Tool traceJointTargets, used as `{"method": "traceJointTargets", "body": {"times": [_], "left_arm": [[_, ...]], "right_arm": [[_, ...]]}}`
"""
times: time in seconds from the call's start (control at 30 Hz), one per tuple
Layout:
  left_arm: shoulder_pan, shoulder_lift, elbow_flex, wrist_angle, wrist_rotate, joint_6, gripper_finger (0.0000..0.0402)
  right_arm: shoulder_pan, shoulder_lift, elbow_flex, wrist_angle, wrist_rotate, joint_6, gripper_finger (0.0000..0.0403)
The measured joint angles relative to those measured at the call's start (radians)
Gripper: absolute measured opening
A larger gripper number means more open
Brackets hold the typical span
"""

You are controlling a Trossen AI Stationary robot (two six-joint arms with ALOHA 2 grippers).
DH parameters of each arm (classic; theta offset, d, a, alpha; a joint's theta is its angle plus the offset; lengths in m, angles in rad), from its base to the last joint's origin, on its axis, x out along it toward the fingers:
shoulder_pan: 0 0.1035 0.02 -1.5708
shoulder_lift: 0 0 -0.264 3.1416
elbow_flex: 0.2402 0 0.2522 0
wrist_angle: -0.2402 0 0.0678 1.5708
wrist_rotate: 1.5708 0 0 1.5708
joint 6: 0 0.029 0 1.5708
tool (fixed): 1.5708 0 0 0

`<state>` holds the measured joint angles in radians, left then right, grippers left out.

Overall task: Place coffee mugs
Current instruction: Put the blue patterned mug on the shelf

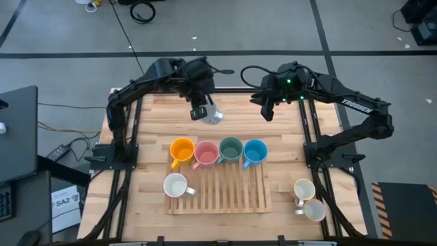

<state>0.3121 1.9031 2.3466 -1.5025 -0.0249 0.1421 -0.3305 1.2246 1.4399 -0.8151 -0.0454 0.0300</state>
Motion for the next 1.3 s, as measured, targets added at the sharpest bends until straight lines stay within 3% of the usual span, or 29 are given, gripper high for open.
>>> {"method": "traceJointTargets", "body": {"times": [0.27,0.83,1.3], "left_arm": [[-0.088,-0.051,-0.001,-0.011,-0.007,0.000,0.0028],[-0.236,-0.159,0.000,0.059,-0.025,-0.070,0.0028],[-0.454,-0.155,-0.001,0.088,-0.015,-0.214,0.0028]], "right_arm": [[0.048,0.021,0.000,0.054,-0.115,0.052,0.0090],[0.293,0.017,0.000,0.142,-0.045,0.061,0.0090],[0.512,0.017,0.000,0.148,0.044,0.110,0.0090]]}}
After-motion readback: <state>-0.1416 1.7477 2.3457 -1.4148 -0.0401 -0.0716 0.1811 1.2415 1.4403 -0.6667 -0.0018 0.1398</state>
